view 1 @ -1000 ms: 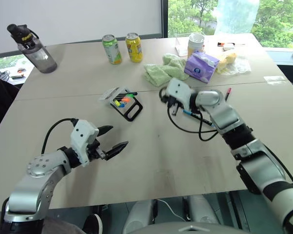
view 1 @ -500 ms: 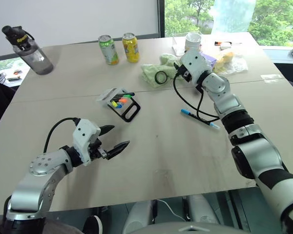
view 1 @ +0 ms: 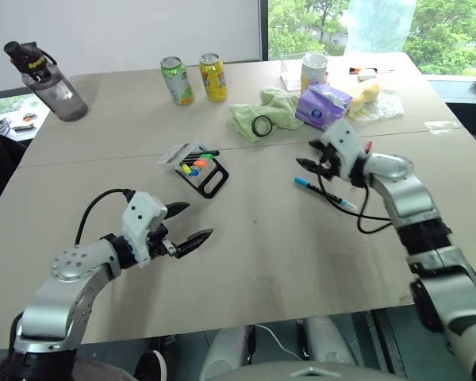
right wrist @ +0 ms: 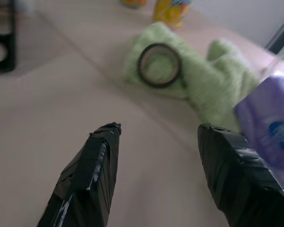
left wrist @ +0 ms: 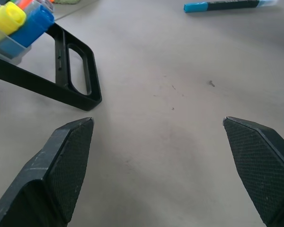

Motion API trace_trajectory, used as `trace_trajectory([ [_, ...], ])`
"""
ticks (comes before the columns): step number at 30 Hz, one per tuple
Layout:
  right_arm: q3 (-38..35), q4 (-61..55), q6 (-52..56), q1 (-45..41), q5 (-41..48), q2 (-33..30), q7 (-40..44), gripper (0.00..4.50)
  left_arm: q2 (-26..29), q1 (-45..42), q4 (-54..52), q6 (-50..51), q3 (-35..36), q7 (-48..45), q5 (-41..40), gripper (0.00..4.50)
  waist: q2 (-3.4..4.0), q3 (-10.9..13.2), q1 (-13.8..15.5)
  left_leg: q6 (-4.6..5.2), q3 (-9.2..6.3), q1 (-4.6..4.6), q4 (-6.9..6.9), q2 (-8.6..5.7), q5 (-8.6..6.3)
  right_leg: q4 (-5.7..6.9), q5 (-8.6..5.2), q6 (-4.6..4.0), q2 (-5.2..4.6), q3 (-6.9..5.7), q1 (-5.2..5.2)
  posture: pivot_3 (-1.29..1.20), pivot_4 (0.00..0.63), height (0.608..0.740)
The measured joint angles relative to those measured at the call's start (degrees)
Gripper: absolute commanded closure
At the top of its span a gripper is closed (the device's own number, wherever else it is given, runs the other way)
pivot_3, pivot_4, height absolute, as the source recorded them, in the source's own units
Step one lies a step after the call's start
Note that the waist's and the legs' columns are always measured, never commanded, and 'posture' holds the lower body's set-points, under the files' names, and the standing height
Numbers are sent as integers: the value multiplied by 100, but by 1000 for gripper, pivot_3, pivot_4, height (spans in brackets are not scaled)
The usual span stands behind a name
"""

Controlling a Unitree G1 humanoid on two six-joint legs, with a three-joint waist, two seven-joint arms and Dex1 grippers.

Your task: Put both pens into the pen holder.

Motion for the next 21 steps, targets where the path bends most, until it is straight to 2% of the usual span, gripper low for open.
trace_trajectory([
  [3,-403,-915,825,617,408,-559,211,1696,-83,-59,-41,179,-16,-263,-490,0,0,0,20,0,7,2,0,4,0,0,0,0,1,6,0,0,150,740],
  [9,-1098,-1813,1981,1304,1060,-1204,267,1696,-158,-333,-381,650,11,-527,-1477,0,-2,0,93,1,11,3,1,9,-1,2,0,0,4,6,1,0,150,740],
  [14,-1065,-2363,2375,1812,1256,-1629,392,1696,-65,-475,-373,775,16,-658,-1574,0,-3,-1,89,1,17,5,2,10,-1,1,0,0,5,10,3,0,150,740],
  [21,-665,-2485,2444,1917,1209,-1615,266,1696,-36,-577,-322,835,-34,-704,-1544,0,-6,-1,103,1,22,6,4,10,-1,1,0,0,6,11,3,0,150,740],
])
